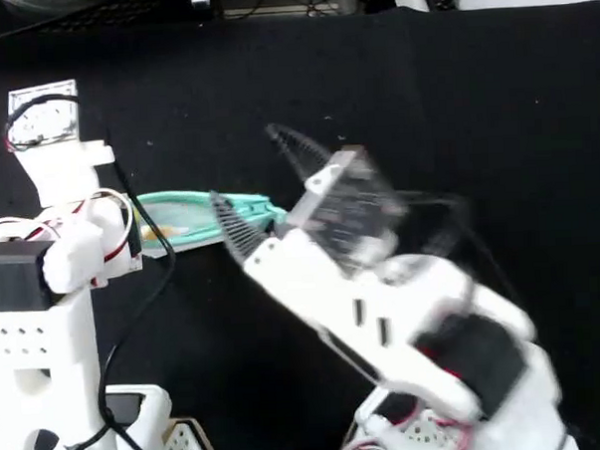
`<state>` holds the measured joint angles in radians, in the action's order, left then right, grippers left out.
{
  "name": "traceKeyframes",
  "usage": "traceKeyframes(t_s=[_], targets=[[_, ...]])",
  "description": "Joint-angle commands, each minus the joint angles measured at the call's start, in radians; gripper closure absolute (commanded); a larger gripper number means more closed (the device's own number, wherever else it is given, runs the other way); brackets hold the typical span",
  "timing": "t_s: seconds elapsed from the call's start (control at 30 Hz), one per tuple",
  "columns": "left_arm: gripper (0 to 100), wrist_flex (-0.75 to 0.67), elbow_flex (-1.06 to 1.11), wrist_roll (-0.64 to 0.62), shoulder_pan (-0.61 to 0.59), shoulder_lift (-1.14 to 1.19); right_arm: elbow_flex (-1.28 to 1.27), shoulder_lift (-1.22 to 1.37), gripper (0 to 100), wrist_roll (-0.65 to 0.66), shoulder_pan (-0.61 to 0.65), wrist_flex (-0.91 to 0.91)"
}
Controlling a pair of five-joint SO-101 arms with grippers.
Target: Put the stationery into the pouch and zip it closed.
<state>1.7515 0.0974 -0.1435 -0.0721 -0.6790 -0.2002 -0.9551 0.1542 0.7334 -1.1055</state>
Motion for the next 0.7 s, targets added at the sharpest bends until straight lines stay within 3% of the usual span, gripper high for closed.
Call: traceKeyframes(t_s=[0.0,0.1,0.23,0.4,0.53,0.67], targets=[[97,0.006,0.007,-0.005,-0.013,0.003,0.093,-0.001,86.4,-0.009,-0.133,-0.023],[97,0.006,0.007,-0.005,-0.010,0.003,-0.013,0.008,91.1,-0.017,-0.348,-0.066],[97,0.006,0.007,-0.005,-0.007,0.003,-0.338,0.070,86.2,-0.017,-0.545,0.006],[97,0.006,0.007,-0.005,-0.005,0.003,-0.627,0.275,82.2,-0.009,-0.574,0.295],[97,0.006,0.007,-0.003,-0.013,0.003,-0.599,0.496,82.2,-0.017,-0.574,0.462],[97,0.006,0.005,-0.003,-0.012,0.003,-0.461,0.766,82.2,-0.061,-0.563,0.471]])
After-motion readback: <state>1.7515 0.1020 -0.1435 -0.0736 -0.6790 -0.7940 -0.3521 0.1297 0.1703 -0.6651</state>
